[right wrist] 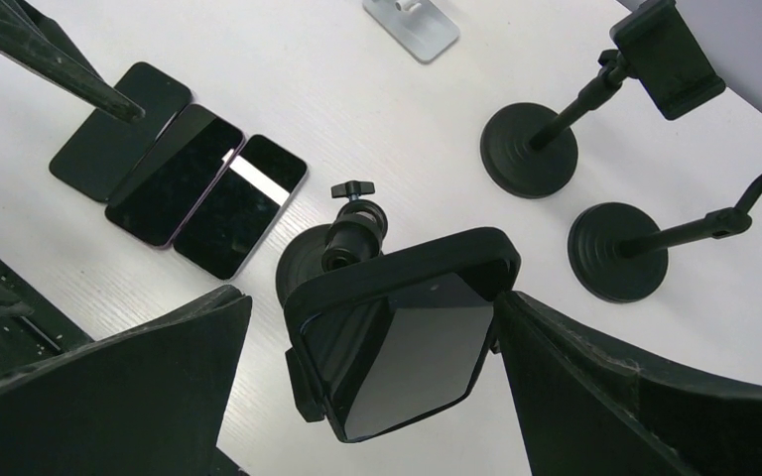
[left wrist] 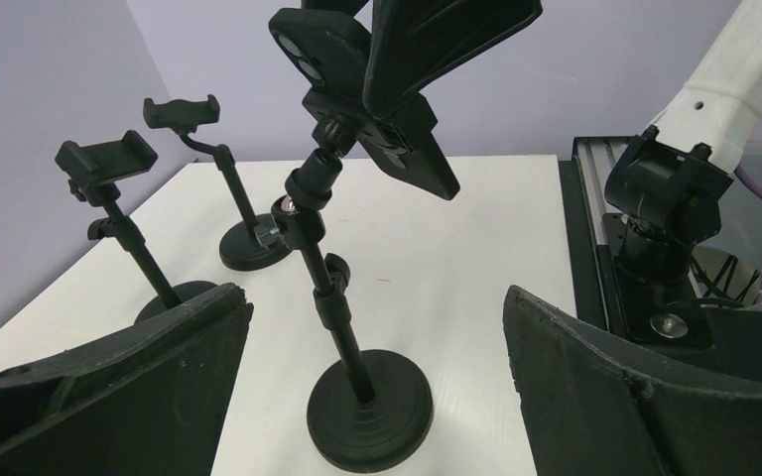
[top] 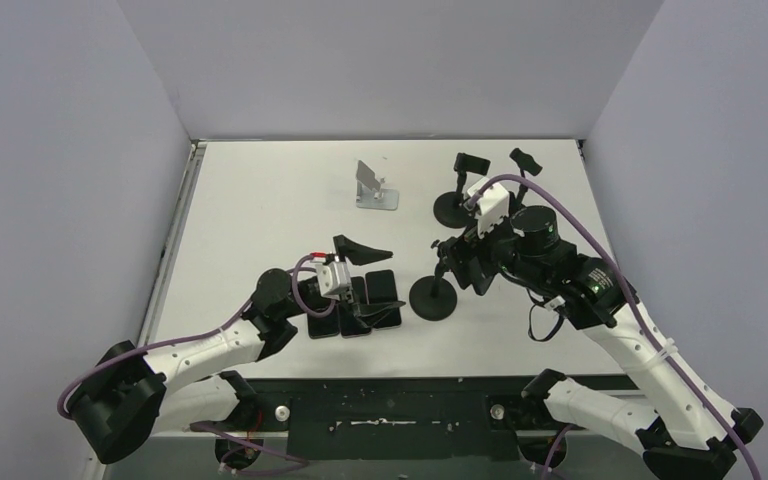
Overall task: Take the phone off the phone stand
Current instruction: Adjust the phone stand with the phone at the center of the board.
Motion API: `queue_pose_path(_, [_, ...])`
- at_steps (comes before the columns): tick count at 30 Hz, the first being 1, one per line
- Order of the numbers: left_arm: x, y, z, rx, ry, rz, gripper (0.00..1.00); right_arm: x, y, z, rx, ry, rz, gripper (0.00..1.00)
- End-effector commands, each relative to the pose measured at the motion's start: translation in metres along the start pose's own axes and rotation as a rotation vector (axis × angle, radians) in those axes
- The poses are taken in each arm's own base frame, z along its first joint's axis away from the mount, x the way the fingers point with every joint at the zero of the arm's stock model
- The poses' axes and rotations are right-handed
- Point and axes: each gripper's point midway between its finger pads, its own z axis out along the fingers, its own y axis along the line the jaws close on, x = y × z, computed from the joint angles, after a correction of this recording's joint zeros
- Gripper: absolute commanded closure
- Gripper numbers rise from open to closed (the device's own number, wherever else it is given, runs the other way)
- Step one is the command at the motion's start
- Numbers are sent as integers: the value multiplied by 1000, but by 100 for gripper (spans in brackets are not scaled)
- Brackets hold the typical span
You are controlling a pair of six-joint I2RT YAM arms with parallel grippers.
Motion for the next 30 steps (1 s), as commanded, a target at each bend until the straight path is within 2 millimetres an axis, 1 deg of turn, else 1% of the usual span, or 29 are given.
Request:
queue_pose_path(1, [-6, -8, 3, 32, -30, 17, 3, 7, -11, 1, 56, 12, -15, 0])
queue_pose_path(4, [-6, -12, 4, 44, -29, 16, 2, 9, -18, 3, 94, 17, -12, 0])
queue_pose_path(9, [-3, -15, 5, 56, -25, 11, 3, 6, -25, 8, 120, 17, -9, 0])
queue_pose_path(16, [0, -20, 8, 73, -21, -1, 3, 0, -28, 22, 97, 0, 24, 0])
queue_pose_path(22, [3, -23, 9, 80, -17, -8, 3, -5, -26, 25, 69, -18, 45, 1])
queue_pose_path(26, [4, -21, 12, 74, -16, -16, 3, -6, -23, 24, 50, -15, 48, 7])
queue_pose_path(30, [2, -9, 23, 33, -39, -32, 3, -8, -20, 21, 38, -19, 65, 8])
